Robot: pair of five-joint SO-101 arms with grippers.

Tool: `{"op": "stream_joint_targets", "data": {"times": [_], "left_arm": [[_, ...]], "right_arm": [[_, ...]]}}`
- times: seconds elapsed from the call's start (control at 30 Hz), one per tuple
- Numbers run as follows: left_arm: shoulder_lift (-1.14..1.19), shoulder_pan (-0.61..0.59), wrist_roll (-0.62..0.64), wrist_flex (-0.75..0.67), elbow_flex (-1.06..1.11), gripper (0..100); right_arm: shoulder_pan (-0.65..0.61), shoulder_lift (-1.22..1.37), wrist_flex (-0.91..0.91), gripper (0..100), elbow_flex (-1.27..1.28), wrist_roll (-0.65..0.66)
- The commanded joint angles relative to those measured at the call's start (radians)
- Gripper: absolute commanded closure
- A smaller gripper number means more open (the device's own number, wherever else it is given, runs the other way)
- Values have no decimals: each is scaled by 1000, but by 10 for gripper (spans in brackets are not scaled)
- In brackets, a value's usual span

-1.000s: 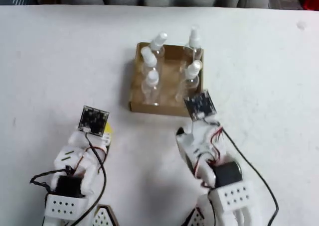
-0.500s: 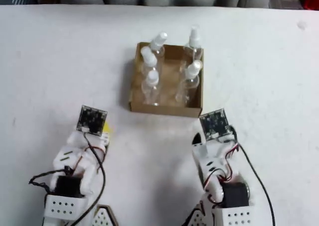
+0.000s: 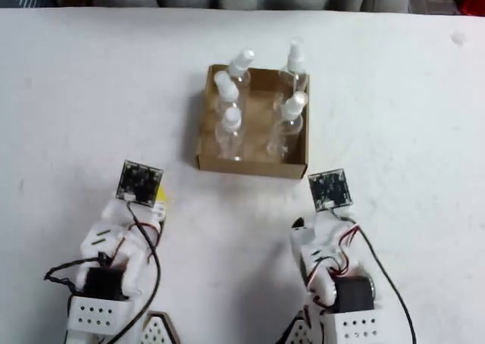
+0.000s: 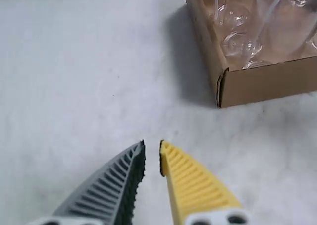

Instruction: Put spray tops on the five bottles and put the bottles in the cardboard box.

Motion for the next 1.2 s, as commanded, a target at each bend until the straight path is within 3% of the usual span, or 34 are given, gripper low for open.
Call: {"op": "stream_joint_targets", "data": {"times": [0.0, 0.17, 0.27, 0.53, 1.17], "left_arm": [[-13, -4, -9, -15, -3, 943], [-15, -2, -6, -17, -3, 943], [-15, -10, -6, 12, -3, 943], [-18, -8, -11, 416, -18, 943], [-96, -10, -8, 431, -8, 943]], "right_arm": [[-84, 7, -1, 981, -2, -112], [-104, 7, -41, 980, 51, -222], [-93, 13, 8, 983, 91, -216], [-41, 7, 61, 983, 89, -199], [-45, 7, 61, 983, 89, -199]]}}
